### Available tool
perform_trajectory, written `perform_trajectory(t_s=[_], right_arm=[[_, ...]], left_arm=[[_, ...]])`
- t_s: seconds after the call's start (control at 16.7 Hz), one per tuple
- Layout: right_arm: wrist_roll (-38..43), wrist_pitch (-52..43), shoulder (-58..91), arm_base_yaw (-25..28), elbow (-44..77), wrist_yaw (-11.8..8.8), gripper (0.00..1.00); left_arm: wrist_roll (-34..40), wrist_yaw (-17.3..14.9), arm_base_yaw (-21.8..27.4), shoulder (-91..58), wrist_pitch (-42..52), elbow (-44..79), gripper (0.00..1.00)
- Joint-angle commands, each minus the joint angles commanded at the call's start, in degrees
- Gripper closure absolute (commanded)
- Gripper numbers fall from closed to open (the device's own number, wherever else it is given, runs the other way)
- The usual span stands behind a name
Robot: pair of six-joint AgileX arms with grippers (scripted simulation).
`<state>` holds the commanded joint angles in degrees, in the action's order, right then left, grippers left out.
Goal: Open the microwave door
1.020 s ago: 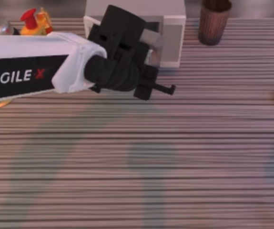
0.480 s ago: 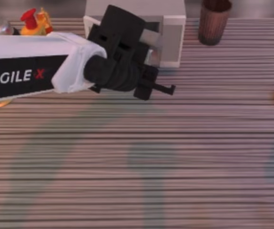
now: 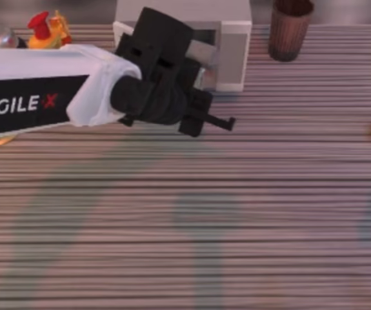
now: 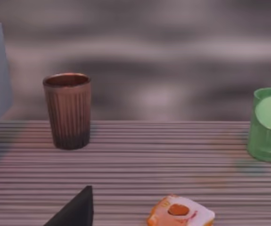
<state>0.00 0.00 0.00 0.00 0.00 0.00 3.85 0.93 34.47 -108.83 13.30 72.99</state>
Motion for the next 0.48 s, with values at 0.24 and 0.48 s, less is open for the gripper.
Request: perform_trajectory(t_s=[0.24, 0.48], right_arm=[[0.00, 0.00, 0.00, 0.00, 0.00, 0.00, 0.00], [0.00, 0.00, 0.00, 0.00, 0.00, 0.00, 0.00]], left_arm=[[-1.76, -1.10, -0.85, 0.84, -0.36, -1.14, 1.00], [-1.76, -1.10, -0.85, 0.84, -0.36, -1.14, 1.00]])
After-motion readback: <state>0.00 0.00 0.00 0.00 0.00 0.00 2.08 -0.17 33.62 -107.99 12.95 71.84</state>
